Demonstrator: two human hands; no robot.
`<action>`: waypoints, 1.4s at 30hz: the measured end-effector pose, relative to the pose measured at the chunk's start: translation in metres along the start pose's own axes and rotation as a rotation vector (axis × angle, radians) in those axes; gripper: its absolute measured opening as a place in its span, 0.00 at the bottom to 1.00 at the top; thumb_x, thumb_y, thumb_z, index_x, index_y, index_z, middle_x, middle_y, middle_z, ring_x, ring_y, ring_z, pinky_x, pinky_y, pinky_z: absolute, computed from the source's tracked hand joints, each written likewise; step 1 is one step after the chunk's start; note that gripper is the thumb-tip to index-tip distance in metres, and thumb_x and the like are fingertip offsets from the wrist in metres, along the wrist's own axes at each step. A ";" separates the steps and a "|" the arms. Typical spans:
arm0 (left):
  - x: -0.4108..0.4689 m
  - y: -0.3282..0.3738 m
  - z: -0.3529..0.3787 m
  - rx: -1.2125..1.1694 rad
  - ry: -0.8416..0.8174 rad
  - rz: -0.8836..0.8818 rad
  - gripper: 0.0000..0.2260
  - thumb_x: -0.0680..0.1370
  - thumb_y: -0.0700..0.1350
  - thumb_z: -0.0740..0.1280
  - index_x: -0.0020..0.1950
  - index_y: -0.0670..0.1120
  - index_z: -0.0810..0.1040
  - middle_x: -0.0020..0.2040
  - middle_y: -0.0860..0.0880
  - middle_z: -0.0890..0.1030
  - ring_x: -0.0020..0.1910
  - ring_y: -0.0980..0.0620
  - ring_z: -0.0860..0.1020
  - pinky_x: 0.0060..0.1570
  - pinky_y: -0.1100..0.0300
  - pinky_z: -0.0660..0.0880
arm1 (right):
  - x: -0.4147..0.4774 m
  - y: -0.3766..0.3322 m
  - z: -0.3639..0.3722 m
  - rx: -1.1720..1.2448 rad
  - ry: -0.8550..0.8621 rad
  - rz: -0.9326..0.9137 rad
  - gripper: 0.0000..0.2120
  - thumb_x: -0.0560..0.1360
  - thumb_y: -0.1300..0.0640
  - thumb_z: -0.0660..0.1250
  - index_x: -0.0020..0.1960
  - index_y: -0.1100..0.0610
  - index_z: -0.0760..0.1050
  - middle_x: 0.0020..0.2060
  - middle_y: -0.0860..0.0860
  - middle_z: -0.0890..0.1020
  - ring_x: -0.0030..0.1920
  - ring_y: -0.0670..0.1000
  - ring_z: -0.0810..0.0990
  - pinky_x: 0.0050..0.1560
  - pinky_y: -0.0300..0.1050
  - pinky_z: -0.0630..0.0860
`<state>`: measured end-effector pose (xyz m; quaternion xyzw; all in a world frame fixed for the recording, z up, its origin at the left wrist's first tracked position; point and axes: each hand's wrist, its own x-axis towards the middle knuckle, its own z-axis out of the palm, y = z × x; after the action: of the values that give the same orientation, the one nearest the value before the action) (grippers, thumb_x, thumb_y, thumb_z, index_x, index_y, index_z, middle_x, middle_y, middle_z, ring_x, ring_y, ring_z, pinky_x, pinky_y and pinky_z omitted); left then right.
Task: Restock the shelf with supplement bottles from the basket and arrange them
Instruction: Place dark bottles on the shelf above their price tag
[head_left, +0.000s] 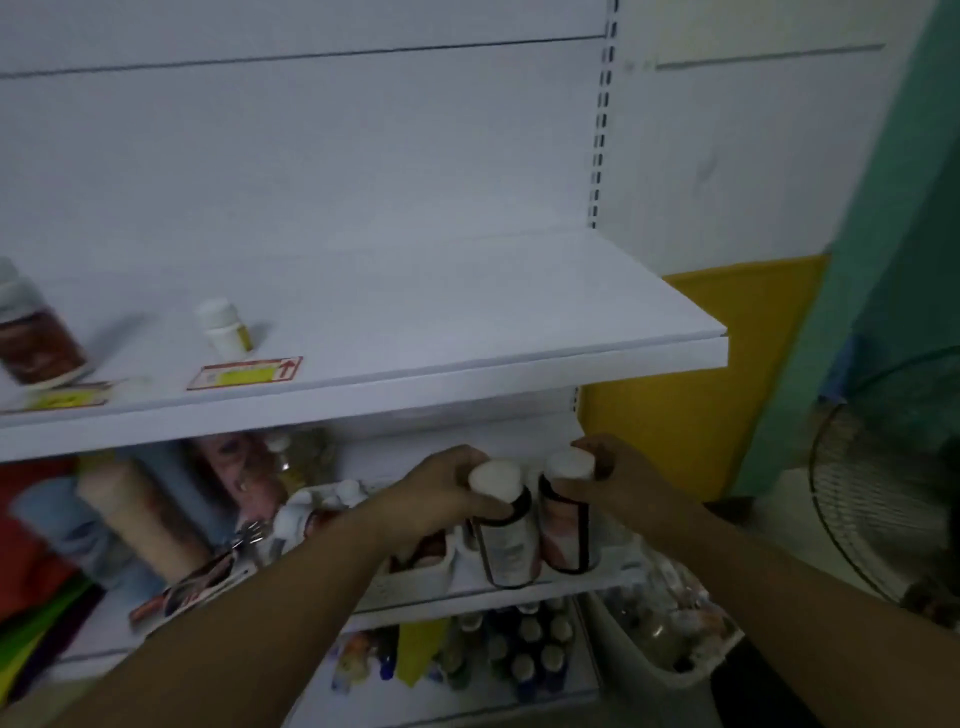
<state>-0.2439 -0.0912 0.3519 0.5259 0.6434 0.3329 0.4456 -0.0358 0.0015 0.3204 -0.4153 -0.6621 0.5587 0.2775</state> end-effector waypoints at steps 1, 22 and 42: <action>-0.018 -0.001 -0.003 -0.104 0.033 -0.017 0.11 0.69 0.39 0.74 0.48 0.48 0.78 0.47 0.49 0.82 0.46 0.53 0.81 0.45 0.61 0.78 | -0.002 -0.008 0.010 0.050 -0.055 -0.012 0.20 0.67 0.56 0.75 0.56 0.53 0.72 0.50 0.47 0.78 0.48 0.43 0.78 0.40 0.30 0.75; -0.310 -0.022 -0.212 -0.685 0.692 0.202 0.21 0.66 0.45 0.72 0.57 0.41 0.79 0.55 0.37 0.83 0.53 0.38 0.81 0.49 0.49 0.80 | -0.070 -0.218 0.344 0.357 -0.633 -0.275 0.25 0.66 0.39 0.69 0.58 0.52 0.77 0.54 0.54 0.84 0.55 0.57 0.82 0.59 0.61 0.75; -0.418 -0.108 -0.489 -0.221 0.900 0.254 0.09 0.73 0.37 0.67 0.48 0.48 0.82 0.42 0.52 0.85 0.44 0.53 0.83 0.41 0.60 0.79 | -0.036 -0.369 0.574 0.052 -0.598 -0.605 0.27 0.53 0.37 0.70 0.50 0.47 0.81 0.44 0.41 0.86 0.44 0.40 0.84 0.37 0.31 0.78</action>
<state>-0.7164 -0.5026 0.5348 0.3536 0.6639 0.6456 0.1319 -0.5835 -0.3329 0.5550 -0.0149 -0.7911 0.5644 0.2352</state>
